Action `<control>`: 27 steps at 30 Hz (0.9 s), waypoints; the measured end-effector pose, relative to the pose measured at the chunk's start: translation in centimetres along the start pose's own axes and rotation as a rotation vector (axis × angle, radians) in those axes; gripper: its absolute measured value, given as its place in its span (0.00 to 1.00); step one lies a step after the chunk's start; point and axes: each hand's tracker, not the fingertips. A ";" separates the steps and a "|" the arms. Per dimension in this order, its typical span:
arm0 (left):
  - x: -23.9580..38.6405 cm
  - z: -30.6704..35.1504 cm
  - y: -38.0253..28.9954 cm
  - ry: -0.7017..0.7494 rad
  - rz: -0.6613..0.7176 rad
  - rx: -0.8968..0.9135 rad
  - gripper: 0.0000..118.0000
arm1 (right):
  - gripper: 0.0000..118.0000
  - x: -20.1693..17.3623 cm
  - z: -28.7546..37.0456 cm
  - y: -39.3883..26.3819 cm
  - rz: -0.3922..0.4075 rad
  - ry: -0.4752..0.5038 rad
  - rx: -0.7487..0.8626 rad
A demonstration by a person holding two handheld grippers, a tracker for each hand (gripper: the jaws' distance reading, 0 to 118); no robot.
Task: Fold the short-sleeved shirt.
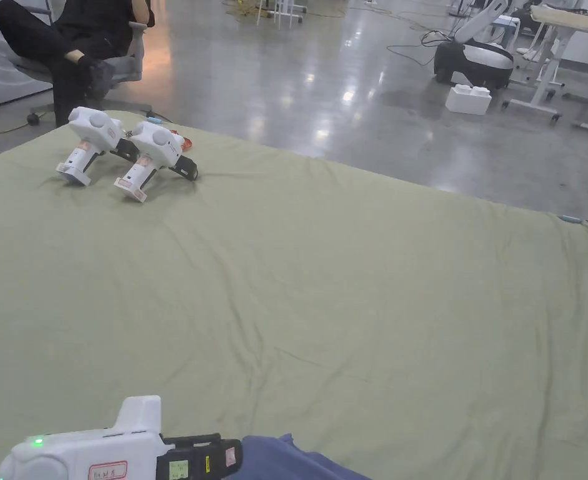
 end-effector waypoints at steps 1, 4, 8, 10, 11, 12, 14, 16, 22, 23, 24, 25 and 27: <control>-0.5 -0.5 0.2 -0.041 0.013 -0.020 0.81 | 0.01 0.0 0.0 0.0 0.004 0.000 0.000; -1.5 -2.6 0.8 -0.110 0.068 -0.105 0.81 | 0.01 -0.1 0.2 0.2 0.010 0.001 0.000; -3.1 -6.2 0.7 -0.184 0.154 -0.261 0.80 | 0.01 0.0 0.4 0.4 0.004 0.009 -0.004; -3.7 -7.3 0.3 -0.230 0.161 -0.304 0.69 | 0.01 0.3 0.2 0.3 0.003 0.013 -0.005; -3.9 -7.6 0.2 -0.255 0.166 -0.296 0.58 | 0.01 0.3 0.3 0.3 0.004 0.014 -0.006; -3.9 -8.0 -0.1 -0.249 0.190 -0.288 0.52 | 0.01 0.4 0.3 0.3 0.004 0.015 -0.006; -4.8 -8.0 -0.1 -0.266 0.257 -0.270 0.43 | 0.01 0.7 0.0 0.1 -0.004 0.022 -0.007; -5.5 -7.9 -0.4 -0.278 0.268 -0.265 0.34 | 0.01 0.7 0.0 0.1 -0.003 0.027 -0.004; -6.1 -7.4 -1.4 -0.306 0.218 -0.203 0.18 | 0.01 0.7 -0.9 -0.4 0.021 0.024 0.003; -5.9 -7.1 -1.5 -0.308 0.212 -0.194 0.18 | 0.01 0.8 -0.9 -0.4 0.022 0.025 0.004; -4.8 -6.7 -2.1 -0.313 0.208 -0.187 0.18 | 0.01 0.8 -0.9 -0.3 0.026 0.027 0.005; -4.5 -6.3 -2.1 -0.318 0.202 -0.182 0.17 | 0.01 0.9 -0.8 -0.2 0.034 0.032 0.006; -3.9 -5.3 -1.6 -0.333 0.184 -0.170 0.17 | 0.01 0.9 -0.4 0.6 0.032 0.048 0.015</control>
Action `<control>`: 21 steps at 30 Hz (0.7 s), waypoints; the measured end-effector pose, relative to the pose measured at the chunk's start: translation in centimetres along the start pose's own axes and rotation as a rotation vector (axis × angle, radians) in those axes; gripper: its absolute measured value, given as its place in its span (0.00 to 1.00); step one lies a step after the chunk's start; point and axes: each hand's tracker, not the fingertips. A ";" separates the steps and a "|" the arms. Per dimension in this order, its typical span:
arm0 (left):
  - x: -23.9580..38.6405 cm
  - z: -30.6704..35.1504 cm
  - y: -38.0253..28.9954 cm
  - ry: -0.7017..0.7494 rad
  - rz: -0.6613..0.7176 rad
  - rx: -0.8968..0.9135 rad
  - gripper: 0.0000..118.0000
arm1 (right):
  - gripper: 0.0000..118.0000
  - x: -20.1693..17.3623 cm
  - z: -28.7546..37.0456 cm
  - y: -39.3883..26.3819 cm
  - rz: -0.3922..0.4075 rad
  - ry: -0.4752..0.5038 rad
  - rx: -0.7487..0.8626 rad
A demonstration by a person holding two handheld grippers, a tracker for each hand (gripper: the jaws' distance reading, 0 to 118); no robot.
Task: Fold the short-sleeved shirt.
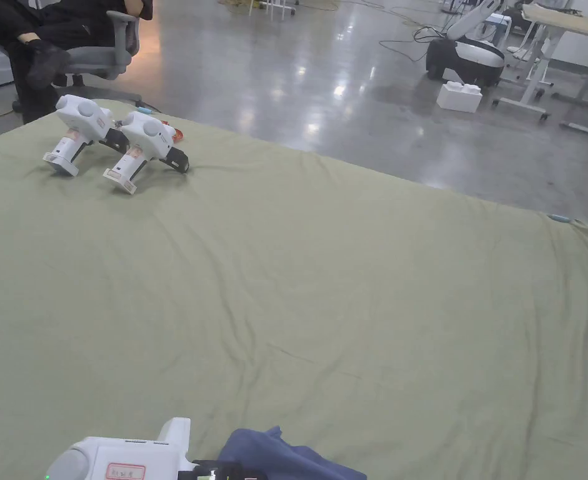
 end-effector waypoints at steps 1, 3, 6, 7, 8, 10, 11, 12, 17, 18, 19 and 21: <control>0.6 0.6 0.1 0.001 -0.014 0.004 0.17 | 0.01 0.1 0.2 0.4 0.001 0.007 0.010; 1.5 2.1 0.8 0.012 -0.042 0.021 0.17 | 0.01 0.4 0.2 1.1 0.014 -0.002 0.039; 2.6 5.6 2.6 0.040 -0.065 0.045 0.17 | 0.01 1.6 0.6 3.2 0.004 -0.024 0.092; 2.8 7.0 3.2 0.059 -0.084 0.056 0.17 | 0.01 2.1 1.0 4.2 -0.006 -0.028 0.108; 2.9 8.3 3.8 0.080 -0.100 0.069 0.17 | 0.01 2.7 1.2 5.1 -0.014 -0.036 0.125; 3.2 11.8 5.4 0.135 -0.113 0.103 0.17 | 0.01 4.1 1.6 6.9 -0.014 -0.058 0.166; 3.3 13.3 6.0 0.160 -0.112 0.118 0.17 | 0.01 4.8 1.9 7.7 -0.017 -0.068 0.180; 3.4 15.0 6.7 0.188 -0.111 0.132 0.17 | 0.01 5.5 2.1 8.6 -0.020 -0.077 0.195; 3.7 23.4 9.5 0.321 -0.125 0.211 0.17 | 0.01 9.3 3.3 12.1 -0.035 -0.119 0.253; 3.6 25.0 10.0 0.342 -0.117 0.228 0.17 | 0.01 10.0 3.5 12.7 -0.039 -0.129 0.264; 3.5 26.3 10.5 0.371 -0.109 0.246 0.17 | 0.01 10.6 3.7 13.2 -0.038 -0.134 0.270; 2.5 29.2 11.9 0.430 -0.084 0.273 0.17 | 0.01 11.8 4.1 13.9 -0.041 -0.156 0.292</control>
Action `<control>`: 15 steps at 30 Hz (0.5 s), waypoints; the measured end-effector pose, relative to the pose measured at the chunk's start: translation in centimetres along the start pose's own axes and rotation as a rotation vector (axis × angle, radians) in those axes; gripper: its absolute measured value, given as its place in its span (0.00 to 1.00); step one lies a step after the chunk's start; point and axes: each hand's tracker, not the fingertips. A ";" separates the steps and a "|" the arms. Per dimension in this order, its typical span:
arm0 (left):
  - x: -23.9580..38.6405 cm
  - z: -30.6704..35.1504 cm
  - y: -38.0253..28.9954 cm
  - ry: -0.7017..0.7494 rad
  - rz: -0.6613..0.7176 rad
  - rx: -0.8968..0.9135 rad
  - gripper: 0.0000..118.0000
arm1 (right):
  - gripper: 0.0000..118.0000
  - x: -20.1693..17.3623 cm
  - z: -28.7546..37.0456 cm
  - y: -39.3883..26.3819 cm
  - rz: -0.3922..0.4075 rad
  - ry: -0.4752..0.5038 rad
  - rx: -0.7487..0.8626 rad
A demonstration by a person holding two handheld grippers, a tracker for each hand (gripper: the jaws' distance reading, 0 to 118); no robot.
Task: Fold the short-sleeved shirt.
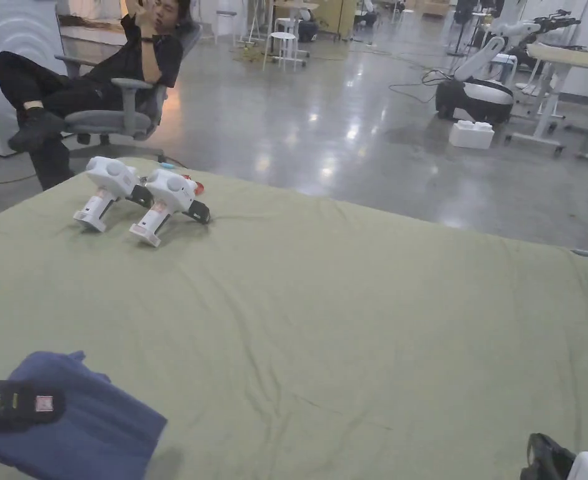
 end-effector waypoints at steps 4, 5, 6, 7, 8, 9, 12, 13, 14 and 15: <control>-2.4 2.1 2.2 0.129 0.037 0.009 0.17 | 0.01 1.7 0.3 1.1 0.002 -0.040 0.020; -2.7 2.4 2.7 0.161 0.046 0.011 0.17 | 0.01 2.0 0.3 1.3 0.000 -0.046 0.021; -3.1 2.8 3.1 0.183 0.048 0.009 0.17 | 0.01 2.3 0.5 1.3 -0.001 -0.054 0.021; -3.4 3.1 3.4 0.183 0.046 0.008 0.17 | 0.01 2.5 0.6 1.3 -0.002 -0.063 0.022; -2.9 3.5 3.4 0.189 0.050 0.009 0.17 | 0.01 2.7 0.8 1.2 -0.001 -0.069 0.021; -3.3 3.6 3.5 0.189 0.064 0.011 0.17 | 0.01 2.8 0.9 1.1 0.000 -0.072 0.019; -2.0 3.1 2.8 0.220 0.086 -0.012 0.17 | 0.01 2.8 1.1 0.5 0.000 -0.078 0.005; -1.7 2.7 2.6 0.253 0.079 -0.025 0.18 | 0.01 2.7 1.1 0.3 0.001 -0.078 -0.003; -1.6 2.5 2.5 0.279 0.065 -0.024 0.18 | 0.01 2.6 1.0 0.0 0.000 -0.078 -0.008; -1.4 2.3 2.4 0.309 0.056 -0.018 0.19 | 0.01 2.5 1.0 -0.1 -0.003 -0.075 -0.013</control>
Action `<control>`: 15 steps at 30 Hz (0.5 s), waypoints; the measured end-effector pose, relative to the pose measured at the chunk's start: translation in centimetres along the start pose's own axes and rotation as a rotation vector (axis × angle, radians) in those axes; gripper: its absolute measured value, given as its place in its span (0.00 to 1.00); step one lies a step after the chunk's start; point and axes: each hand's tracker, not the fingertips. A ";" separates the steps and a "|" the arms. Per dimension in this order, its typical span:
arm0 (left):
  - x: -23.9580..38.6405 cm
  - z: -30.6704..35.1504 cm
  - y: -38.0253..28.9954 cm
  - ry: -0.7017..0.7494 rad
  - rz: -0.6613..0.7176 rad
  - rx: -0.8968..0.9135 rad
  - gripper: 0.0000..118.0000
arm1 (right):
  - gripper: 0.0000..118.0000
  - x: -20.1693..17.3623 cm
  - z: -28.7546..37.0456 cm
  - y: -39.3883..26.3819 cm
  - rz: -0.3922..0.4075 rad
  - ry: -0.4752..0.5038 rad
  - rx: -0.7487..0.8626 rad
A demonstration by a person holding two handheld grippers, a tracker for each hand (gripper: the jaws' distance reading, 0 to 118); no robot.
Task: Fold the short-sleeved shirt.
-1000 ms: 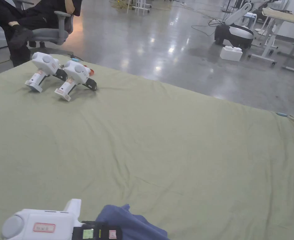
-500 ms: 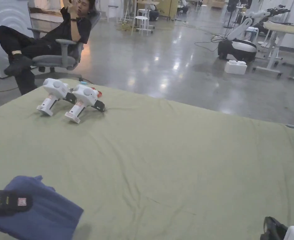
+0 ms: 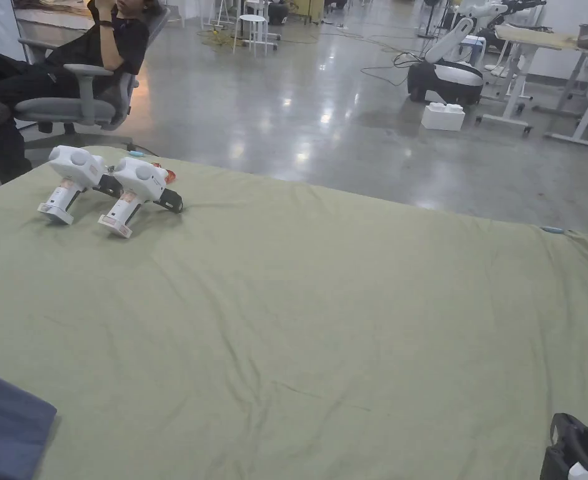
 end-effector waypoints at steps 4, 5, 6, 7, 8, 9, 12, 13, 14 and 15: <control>-0.7 -0.7 0.6 0.132 -0.026 0.026 0.37 | 0.01 -0.5 -0.1 -0.5 -0.007 0.014 -0.017; 0.7 -0.2 0.0 0.161 -0.032 0.038 0.47 | 0.01 -0.5 -0.1 -0.6 -0.007 0.019 -0.021; 1.1 0.0 -0.1 0.202 -0.026 0.050 0.57 | 0.01 -0.7 0.0 -0.7 -0.006 0.025 -0.024; 1.3 0.3 -0.3 0.231 -0.023 0.062 0.66 | 0.01 -0.8 0.0 -0.8 -0.005 0.030 -0.026; 1.6 0.7 -0.4 0.255 -0.020 0.083 0.69 | 0.01 -0.8 0.0 -0.8 -0.005 0.033 -0.025; 2.1 1.4 -0.5 0.288 -0.021 0.111 0.69 | 0.01 -0.8 0.0 -0.9 -0.004 0.035 -0.027; 3.8 2.8 -1.5 0.404 -0.080 0.199 0.69 | 0.01 -0.7 0.0 -1.1 -0.009 0.044 -0.029; 3.6 3.2 -1.2 0.416 -0.088 0.223 0.69 | 0.01 -0.7 0.0 -1.2 -0.011 0.045 -0.029; 4.2 3.6 -1.6 0.415 -0.091 0.244 0.69 | 0.01 -0.7 0.0 -1.2 -0.013 0.045 -0.029; 4.9 3.9 -2.1 0.399 -0.093 0.252 0.69 | 0.01 -0.7 0.0 -1.3 -0.016 0.047 -0.028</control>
